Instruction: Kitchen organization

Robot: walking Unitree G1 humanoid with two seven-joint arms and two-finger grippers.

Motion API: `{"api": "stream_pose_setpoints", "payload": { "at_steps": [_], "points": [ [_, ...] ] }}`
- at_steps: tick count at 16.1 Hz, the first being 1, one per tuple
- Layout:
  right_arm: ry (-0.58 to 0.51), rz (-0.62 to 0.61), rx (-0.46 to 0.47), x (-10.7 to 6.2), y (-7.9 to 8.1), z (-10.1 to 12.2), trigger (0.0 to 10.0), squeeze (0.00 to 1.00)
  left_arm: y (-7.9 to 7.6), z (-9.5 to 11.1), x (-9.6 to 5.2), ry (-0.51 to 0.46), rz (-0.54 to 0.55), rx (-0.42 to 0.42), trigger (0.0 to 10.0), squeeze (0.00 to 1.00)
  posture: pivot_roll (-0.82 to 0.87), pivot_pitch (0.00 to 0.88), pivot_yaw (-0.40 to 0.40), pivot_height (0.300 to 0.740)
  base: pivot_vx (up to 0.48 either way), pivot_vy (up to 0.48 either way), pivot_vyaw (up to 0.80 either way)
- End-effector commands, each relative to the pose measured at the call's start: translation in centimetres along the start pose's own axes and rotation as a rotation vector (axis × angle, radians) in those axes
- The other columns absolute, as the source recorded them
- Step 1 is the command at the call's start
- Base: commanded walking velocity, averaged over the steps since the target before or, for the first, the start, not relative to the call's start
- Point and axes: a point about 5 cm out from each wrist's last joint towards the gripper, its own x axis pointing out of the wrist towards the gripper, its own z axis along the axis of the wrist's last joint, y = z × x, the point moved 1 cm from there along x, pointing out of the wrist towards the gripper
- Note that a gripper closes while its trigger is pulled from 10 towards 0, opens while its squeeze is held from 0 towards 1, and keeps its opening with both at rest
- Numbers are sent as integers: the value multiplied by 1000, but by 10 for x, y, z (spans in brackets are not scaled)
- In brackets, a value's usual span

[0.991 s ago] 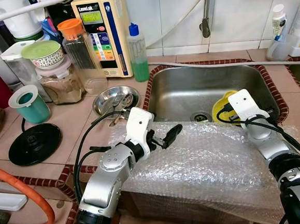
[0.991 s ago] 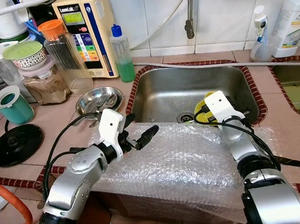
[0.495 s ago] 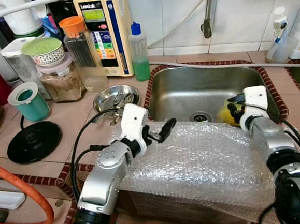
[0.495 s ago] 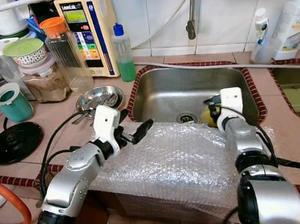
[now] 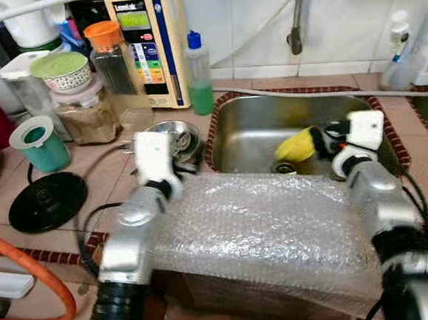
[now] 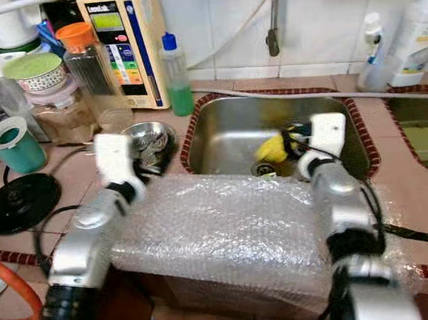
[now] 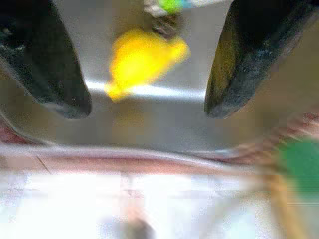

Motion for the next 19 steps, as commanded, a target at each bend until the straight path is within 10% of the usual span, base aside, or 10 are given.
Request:
{"api": "stream_pose_setpoints", "payload": {
  "at_steps": [1,5,9,10,16,18,19],
  "points": [
    [-30,87,7,-2,20,8,10000,1000,15,4,1,-11,85,7,10000,1000,72,0,78,740,0,0,0],
    [-62,370,-4,-33,71,10,10000,1000,49,8,-4,-41,253,73,10000,1000,61,0,98,740,0,0,0],
    [-50,405,11,-42,80,14,10000,1000,65,-2,-3,29,338,40,10000,1000,51,0,95,740,0,0,0],
    [-45,429,21,-46,84,16,10000,1000,62,-7,-3,54,296,10,10000,0,48,0,95,740,0,0,0],
    [-23,465,12,-54,90,20,10000,1000,50,-28,-1,156,201,11,10000,0,42,0,101,740,0,0,0],
    [-9,510,14,-59,95,21,10000,965,52,-29,-2,159,201,1,0,0,41,0,103,740,0,0,0],
    [2,533,6,-61,97,20,10000,937,53,-30,-3,170,201,-7,0,0,41,0,103,740,0,0,0]
  ]
}}
